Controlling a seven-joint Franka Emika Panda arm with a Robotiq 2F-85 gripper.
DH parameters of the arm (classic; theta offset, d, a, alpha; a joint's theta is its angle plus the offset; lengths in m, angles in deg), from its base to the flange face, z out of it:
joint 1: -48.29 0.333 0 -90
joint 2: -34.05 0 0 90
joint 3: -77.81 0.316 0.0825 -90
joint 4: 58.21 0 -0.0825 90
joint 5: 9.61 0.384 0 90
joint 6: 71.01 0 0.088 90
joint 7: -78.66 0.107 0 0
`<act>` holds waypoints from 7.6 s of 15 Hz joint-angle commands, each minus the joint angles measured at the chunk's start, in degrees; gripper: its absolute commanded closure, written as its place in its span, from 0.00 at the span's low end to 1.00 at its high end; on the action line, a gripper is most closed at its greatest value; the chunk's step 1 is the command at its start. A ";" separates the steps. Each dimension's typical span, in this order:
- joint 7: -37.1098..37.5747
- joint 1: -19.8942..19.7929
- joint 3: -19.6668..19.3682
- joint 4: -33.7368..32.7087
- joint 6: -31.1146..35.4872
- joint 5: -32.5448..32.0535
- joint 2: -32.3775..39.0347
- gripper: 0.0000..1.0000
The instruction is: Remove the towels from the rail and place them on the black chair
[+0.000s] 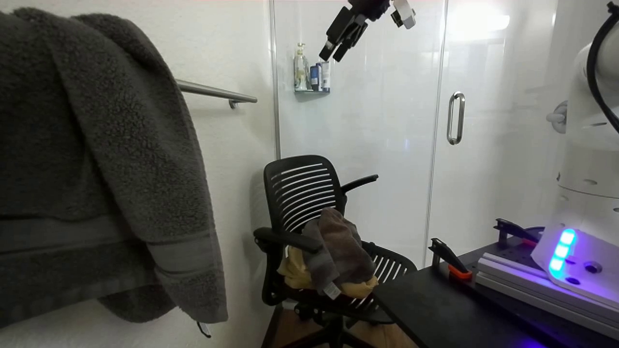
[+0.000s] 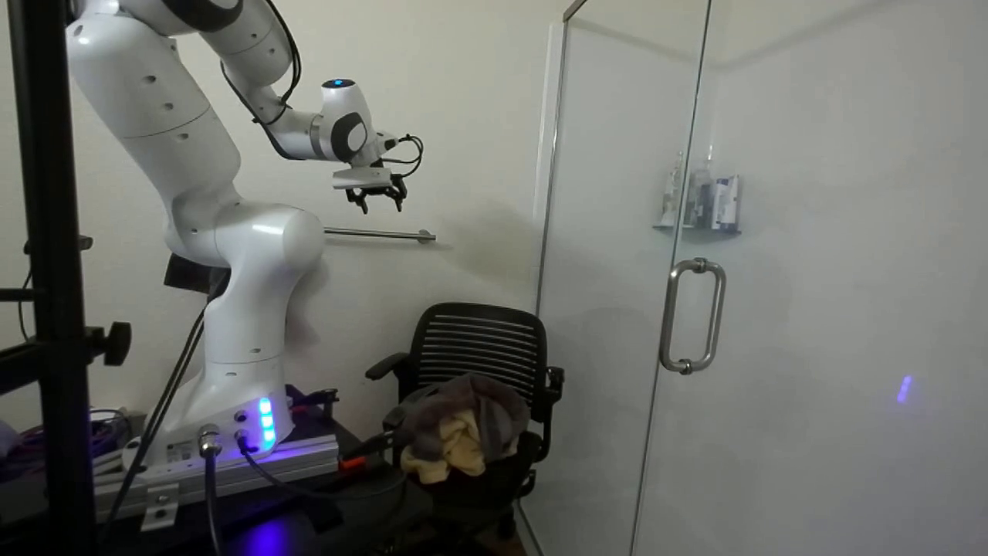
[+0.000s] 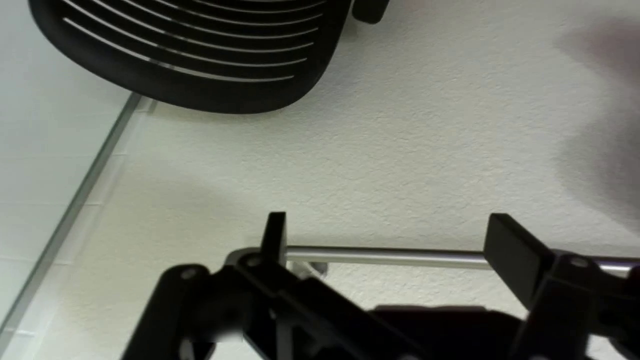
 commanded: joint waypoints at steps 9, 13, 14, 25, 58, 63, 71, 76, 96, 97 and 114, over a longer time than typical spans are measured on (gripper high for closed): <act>-15.92 36.89 -5.53 -10.44 -1.13 20.02 23.14 0.00; -33.25 48.23 -13.71 -15.82 -6.44 34.98 24.86 0.00; -37.57 49.87 -15.30 -17.01 -8.57 38.24 25.04 0.00; -43.80 39.53 -4.39 -19.27 -13.35 45.07 28.39 0.00; -40.15 24.24 16.83 -27.12 2.98 38.18 43.91 0.47; -41.01 24.20 16.81 -26.42 4.15 39.10 42.65 0.83; -51.61 24.87 16.32 -25.07 2.79 52.47 29.17 0.98; -55.56 25.15 12.98 -23.21 4.64 59.70 16.23 0.98; -25.07 -7.15 -1.61 4.94 9.40 12.33 -2.95 0.98; -23.08 -9.01 0.62 5.11 8.61 11.71 -1.04 0.98; 9.87 -15.68 5.09 2.10 3.57 -6.53 8.34 0.98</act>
